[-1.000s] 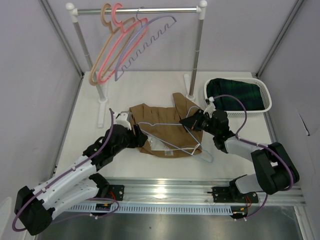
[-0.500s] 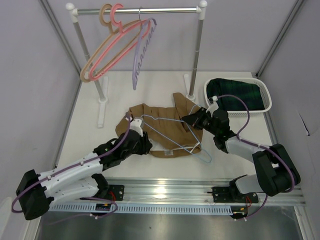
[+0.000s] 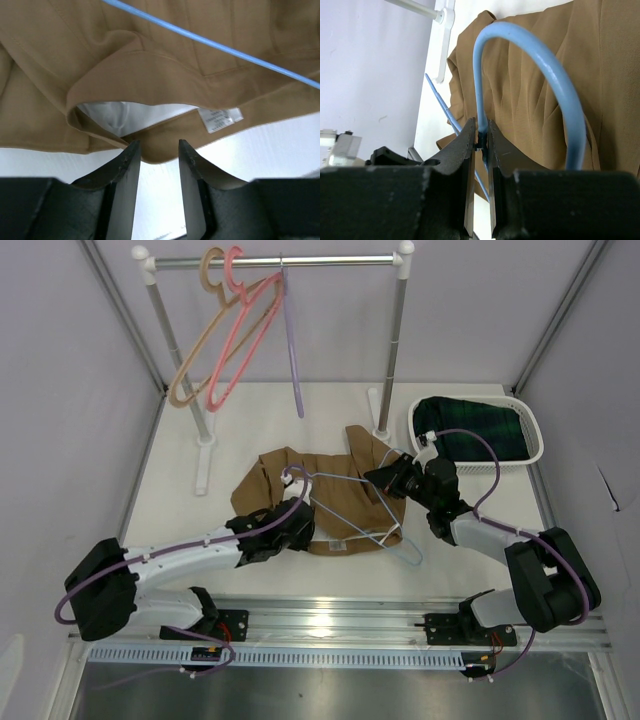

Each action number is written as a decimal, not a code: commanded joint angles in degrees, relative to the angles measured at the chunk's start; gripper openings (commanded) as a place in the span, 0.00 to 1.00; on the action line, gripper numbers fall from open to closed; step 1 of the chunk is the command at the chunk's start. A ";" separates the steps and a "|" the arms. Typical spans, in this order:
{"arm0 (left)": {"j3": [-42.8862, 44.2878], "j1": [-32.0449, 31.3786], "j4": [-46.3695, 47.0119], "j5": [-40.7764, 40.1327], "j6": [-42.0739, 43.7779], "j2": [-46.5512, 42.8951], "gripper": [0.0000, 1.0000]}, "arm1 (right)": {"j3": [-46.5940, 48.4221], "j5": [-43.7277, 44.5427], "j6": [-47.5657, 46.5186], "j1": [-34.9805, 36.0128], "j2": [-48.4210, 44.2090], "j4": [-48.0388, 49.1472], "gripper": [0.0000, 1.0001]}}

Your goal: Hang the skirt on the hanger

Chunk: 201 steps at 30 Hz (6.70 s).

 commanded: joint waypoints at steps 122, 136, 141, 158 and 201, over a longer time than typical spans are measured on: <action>-4.57 35.29 22.68 34.89 0.31 5.37 0.00 | -4.86 -5.18 -24.88 2.28 -12.45 -15.91 0.00; -1.41 30.90 19.43 39.63 4.62 5.28 0.00 | -3.10 -2.64 -18.04 4.92 -9.72 -8.89 0.00; 2.63 27.39 13.29 37.62 7.60 4.58 0.00 | -3.10 -0.18 -16.01 5.01 -12.43 -7.83 0.00; 12.30 22.20 1.85 31.81 11.12 1.15 0.00 | -3.53 10.89 -14.52 4.92 -27.02 -13.45 0.00; 50.36 15.78 -16.08 14.23 15.78 -1.40 0.00 | 23.36 2.81 -18.82 6.68 -33.19 -20.49 0.00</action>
